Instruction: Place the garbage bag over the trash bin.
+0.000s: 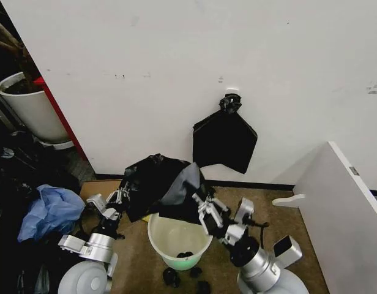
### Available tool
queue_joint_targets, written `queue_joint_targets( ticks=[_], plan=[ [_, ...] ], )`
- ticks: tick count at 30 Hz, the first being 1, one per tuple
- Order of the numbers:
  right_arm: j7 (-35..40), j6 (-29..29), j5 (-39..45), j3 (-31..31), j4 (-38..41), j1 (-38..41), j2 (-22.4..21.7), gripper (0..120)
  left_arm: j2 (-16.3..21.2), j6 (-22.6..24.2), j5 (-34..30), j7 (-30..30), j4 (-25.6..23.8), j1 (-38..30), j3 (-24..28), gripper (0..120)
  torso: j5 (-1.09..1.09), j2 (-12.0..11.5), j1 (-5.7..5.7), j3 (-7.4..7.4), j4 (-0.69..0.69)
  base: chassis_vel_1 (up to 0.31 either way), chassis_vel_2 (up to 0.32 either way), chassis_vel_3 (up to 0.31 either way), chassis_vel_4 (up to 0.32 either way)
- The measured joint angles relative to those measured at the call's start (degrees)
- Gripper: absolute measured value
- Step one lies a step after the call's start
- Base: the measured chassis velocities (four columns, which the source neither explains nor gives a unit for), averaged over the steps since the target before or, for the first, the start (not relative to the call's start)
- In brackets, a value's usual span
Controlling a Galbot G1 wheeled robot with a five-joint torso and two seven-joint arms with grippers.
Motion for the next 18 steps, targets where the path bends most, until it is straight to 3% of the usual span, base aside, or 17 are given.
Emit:
queue_joint_targets(
  ticks=[4, 18],
  plan=[
    [6.9, -0.4, -1.2, -1.1, -3.7, -0.4, 0.7, 0, 0.0, 0.1, 1.1, 0.1, 0.5, 0.7, 0.4, 0, 0.0, 0.0, 0.0, 0.0, 0.0, 0.0, 0.0, 0.0, 0.0],
    [15.4, -4.2, -8.2, -3.1, -7.0, 0.2, 1.5, 0, -0.9, 2.6, 3.2, -2.0, 7.1, -0.8, 6.2, 0, 0.0, 0.0, 0.0, 0.0, 0.0, 0.0, 0.0, 0.0, 0.0]
  ],
)
